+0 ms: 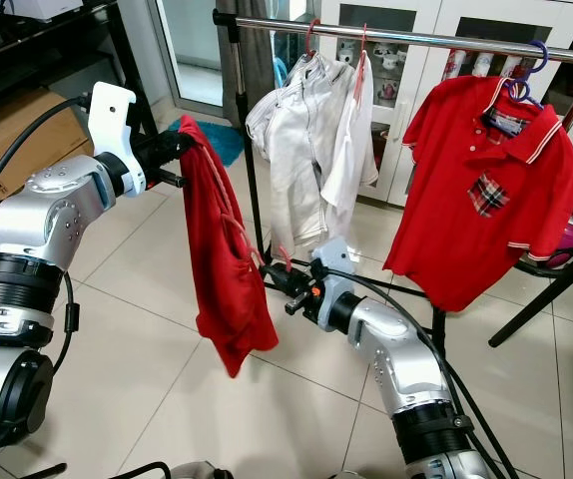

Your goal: Hang hanger

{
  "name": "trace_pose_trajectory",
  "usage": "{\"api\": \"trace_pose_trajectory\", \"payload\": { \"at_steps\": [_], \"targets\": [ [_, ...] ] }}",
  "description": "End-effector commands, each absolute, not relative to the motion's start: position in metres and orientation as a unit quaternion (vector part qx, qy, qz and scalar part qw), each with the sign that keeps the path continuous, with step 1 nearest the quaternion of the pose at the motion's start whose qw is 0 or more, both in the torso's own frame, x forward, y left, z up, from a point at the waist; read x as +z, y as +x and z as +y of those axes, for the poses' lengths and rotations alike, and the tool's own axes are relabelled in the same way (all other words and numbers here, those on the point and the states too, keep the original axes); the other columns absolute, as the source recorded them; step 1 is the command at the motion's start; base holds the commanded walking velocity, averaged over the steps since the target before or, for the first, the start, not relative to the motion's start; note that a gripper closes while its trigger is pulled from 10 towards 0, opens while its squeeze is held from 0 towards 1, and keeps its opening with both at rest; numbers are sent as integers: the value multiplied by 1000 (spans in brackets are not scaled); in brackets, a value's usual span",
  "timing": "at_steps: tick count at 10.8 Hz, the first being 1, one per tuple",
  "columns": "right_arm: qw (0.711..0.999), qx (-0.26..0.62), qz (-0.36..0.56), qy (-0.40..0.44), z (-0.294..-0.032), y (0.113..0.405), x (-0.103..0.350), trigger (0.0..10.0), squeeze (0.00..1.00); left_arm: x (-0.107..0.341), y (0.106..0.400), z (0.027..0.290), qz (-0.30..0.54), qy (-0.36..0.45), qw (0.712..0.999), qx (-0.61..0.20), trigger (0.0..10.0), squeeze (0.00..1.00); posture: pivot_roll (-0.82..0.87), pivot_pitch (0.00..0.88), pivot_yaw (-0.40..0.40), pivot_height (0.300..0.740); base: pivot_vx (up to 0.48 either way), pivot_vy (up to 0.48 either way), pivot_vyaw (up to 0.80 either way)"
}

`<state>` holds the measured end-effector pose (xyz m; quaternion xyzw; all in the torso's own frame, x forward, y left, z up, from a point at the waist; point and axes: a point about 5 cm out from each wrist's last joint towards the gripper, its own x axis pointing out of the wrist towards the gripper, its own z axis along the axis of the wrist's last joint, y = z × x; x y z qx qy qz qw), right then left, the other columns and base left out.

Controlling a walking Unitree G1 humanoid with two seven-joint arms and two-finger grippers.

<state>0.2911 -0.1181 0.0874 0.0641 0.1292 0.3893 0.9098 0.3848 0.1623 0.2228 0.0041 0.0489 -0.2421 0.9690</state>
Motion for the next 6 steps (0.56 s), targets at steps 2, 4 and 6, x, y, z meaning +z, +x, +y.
{"api": "trace_pose_trajectory", "payload": {
  "at_steps": [2, 4, 6],
  "targets": [
    [912, 388, 110, 68, -121, 296, 96, 0, 0, 234, 385, 167, 31, 11, 971, -239, 0, 0, -34, 0, 79, 740, 0, 0, 0],
    [914, 386, 106, 66, -132, 288, 98, 0, 0, 236, 388, 193, 20, 9, 982, -186, 0, 0, -33, 0, 79, 740, 0, 0, 0],
    [912, 390, 107, 70, -138, 279, 97, 0, 0, 242, 391, 217, -2, -43, 990, -132, 0, 0, -33, 0, 79, 740, 0, 0, 0]
  ]
}}
